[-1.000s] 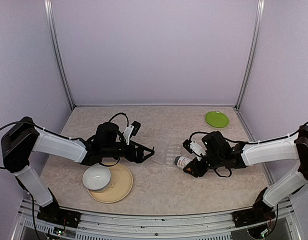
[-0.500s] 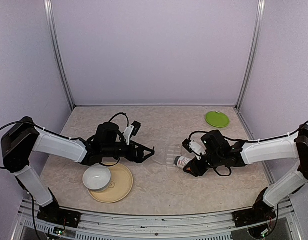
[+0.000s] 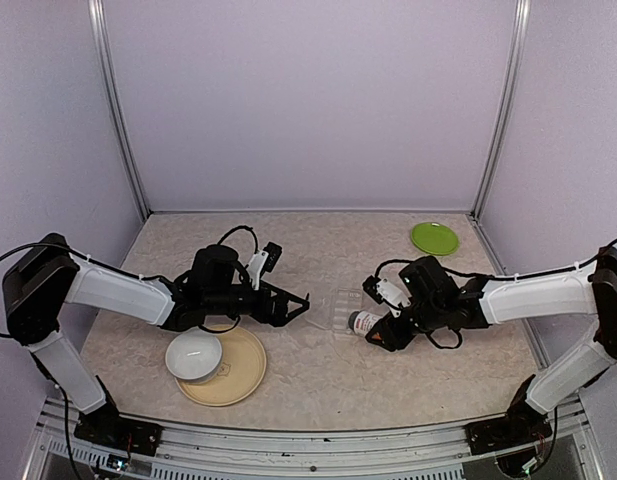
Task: Sort the pills into containers
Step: Pour the pill into the compartment of the pill container.
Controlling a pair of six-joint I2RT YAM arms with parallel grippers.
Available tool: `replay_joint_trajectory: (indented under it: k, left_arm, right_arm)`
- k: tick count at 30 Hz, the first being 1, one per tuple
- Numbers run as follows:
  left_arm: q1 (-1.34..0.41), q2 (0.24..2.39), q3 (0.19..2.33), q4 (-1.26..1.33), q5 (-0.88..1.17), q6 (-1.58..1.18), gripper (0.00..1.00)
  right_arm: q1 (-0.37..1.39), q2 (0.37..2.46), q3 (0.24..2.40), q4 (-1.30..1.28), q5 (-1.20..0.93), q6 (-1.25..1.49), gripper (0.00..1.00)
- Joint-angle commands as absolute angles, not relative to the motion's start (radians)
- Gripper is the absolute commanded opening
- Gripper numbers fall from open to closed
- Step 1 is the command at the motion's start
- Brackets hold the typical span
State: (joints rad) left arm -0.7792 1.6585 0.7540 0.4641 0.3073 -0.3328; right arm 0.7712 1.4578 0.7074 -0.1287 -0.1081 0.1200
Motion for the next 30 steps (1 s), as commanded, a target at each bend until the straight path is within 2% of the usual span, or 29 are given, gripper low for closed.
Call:
replay_joint_trajectory:
  k: [1, 30]
  left_arm:
    - [-0.773, 1.666, 0.751, 0.494, 0.316, -0.334, 0.99]
    - [-0.773, 1.676, 0.753, 0.498, 0.32, -0.337, 0.99]
  right_arm:
    - [0.762, 1.461, 0.739, -0.148, -0.11, 0.112, 0.14]
    - [0.762, 1.482, 0.779, -0.216, -0.133, 0.115, 0.14]
